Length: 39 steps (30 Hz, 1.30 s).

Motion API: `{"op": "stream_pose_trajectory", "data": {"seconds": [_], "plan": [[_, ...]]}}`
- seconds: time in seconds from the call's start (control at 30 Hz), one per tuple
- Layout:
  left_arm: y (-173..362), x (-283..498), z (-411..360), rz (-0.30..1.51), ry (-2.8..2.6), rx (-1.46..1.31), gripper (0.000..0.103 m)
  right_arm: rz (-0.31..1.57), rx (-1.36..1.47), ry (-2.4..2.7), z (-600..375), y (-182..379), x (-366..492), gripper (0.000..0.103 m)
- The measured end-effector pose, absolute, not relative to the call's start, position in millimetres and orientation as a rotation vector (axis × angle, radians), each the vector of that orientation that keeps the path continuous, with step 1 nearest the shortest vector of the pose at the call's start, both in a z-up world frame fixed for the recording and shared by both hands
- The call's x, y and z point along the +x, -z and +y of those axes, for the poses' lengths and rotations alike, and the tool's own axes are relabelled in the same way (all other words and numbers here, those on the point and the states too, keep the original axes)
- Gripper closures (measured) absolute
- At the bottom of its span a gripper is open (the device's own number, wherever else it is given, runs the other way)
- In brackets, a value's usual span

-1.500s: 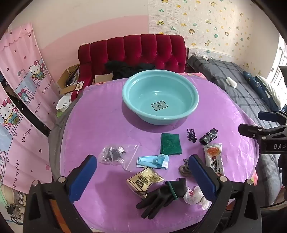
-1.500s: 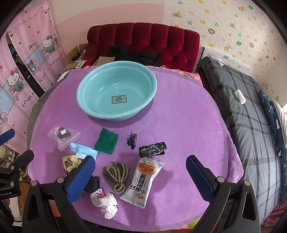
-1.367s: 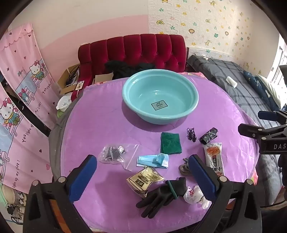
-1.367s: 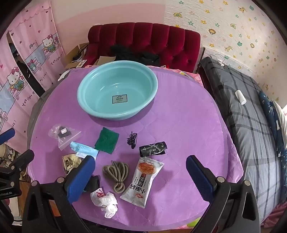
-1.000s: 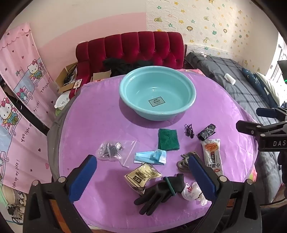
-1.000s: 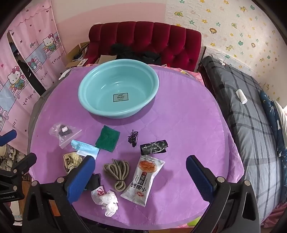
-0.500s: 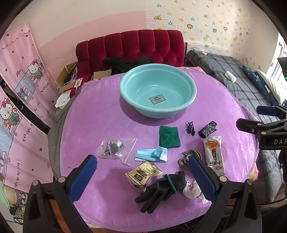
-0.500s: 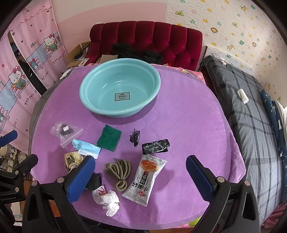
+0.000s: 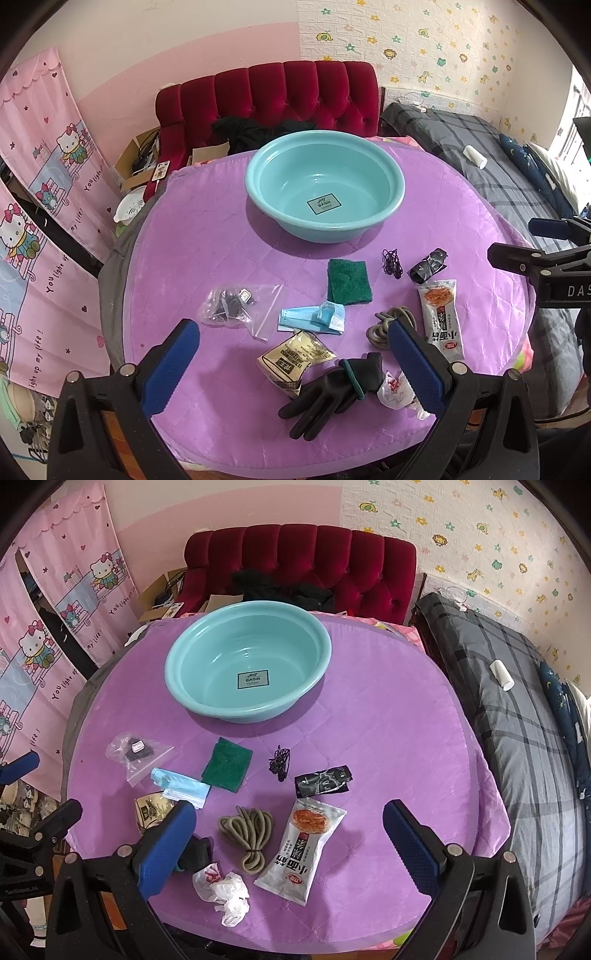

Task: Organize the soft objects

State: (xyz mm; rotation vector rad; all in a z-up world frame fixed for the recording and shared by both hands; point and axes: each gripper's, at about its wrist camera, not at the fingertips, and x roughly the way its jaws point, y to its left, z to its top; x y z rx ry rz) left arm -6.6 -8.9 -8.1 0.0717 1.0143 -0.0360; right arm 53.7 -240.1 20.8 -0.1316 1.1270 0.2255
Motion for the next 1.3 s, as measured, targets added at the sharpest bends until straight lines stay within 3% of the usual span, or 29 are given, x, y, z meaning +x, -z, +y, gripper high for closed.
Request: {"op": "stream_pose_trajectory", "data": {"seconds": [1.3], "plan": [[13.4, -9.4, 2.4, 1.029, 0.046, 0.045, 0.0, 1.142, -0.141, -0.219, -242.6, -14.0, 55.2, 0.0]]}}
